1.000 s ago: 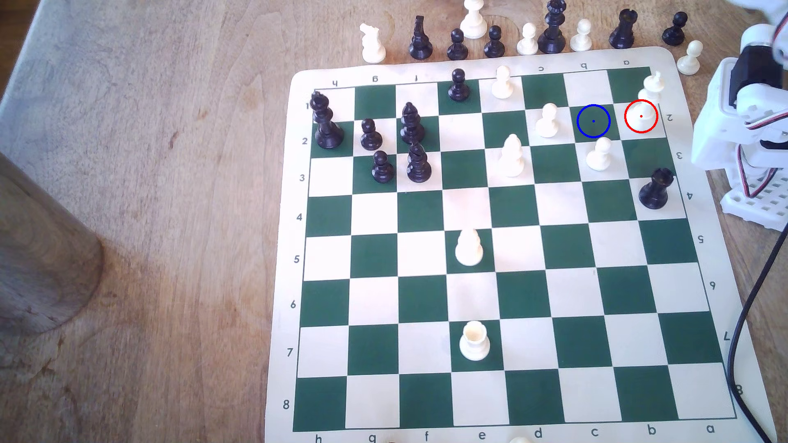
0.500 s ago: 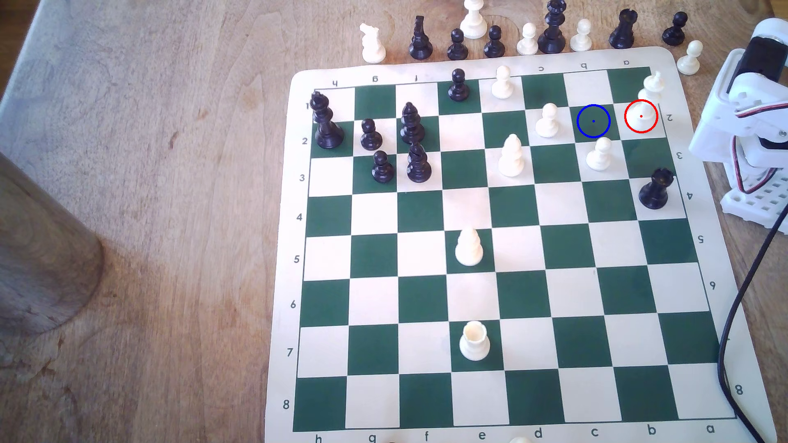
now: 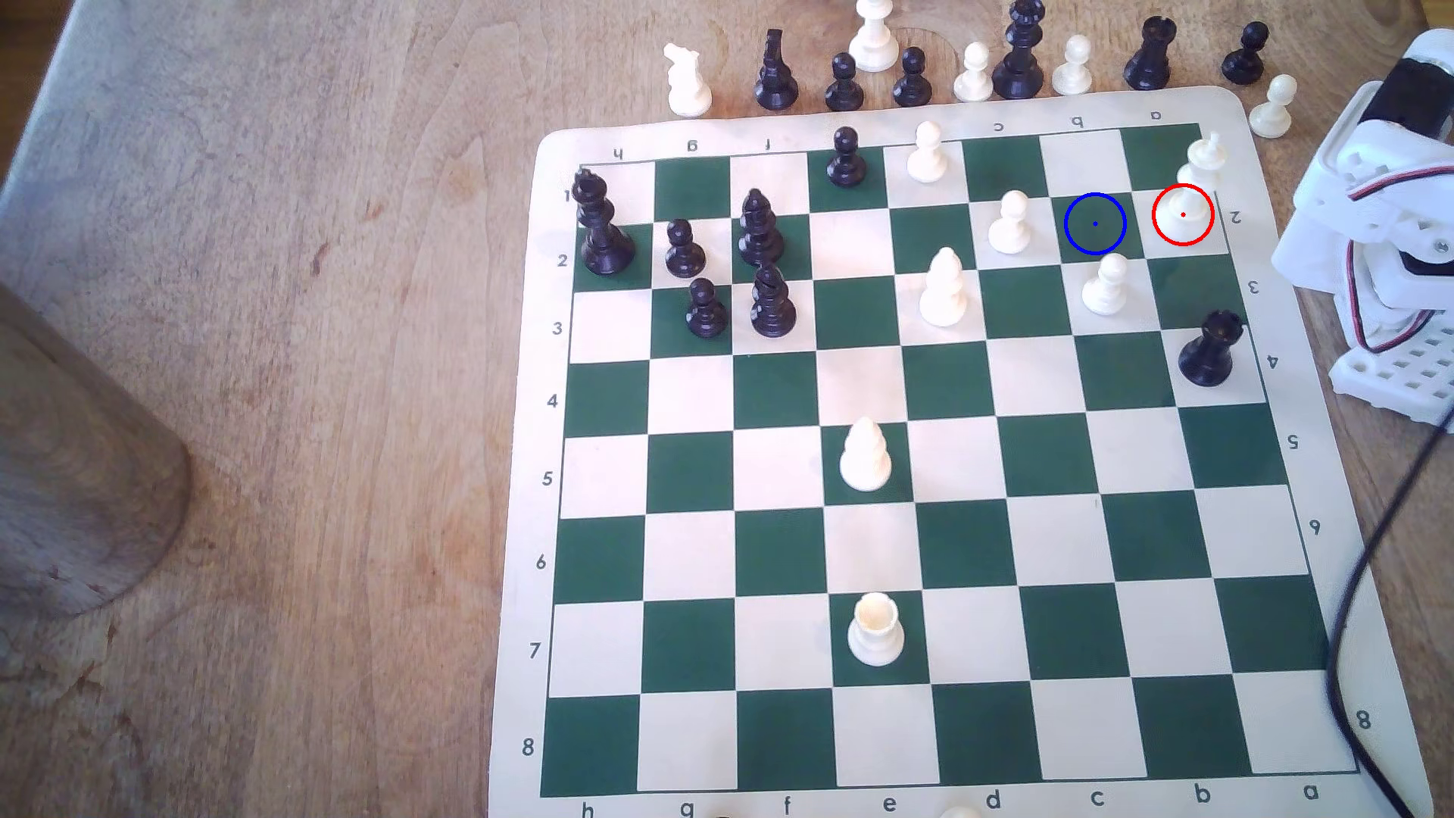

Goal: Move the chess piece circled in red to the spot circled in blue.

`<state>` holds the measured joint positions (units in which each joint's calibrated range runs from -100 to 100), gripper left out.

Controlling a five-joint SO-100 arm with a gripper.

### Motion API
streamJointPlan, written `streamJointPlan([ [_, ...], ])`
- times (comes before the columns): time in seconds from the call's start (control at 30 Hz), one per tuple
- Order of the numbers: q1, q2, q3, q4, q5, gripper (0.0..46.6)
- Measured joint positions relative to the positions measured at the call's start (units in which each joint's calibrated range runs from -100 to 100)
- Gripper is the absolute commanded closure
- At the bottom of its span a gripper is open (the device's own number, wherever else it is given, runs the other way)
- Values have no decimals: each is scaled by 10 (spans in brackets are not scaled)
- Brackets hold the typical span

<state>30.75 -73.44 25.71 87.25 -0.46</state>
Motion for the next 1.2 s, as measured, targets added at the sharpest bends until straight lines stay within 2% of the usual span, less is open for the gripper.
streamJointPlan([
  [0.13,1,62,-20,84,-18,358],
  [0.23,19,127,-31,114,-41,280],
  [0.3,25,150,-31,116,-52,260],
  [0.33,27,166,-26,116,-63,260],
  [0.47,27,201,-12,116,-74,260],
  [0.8,29,266,164,116,-66,262],
  [1.2,28,296,227,98,-60,268],
])
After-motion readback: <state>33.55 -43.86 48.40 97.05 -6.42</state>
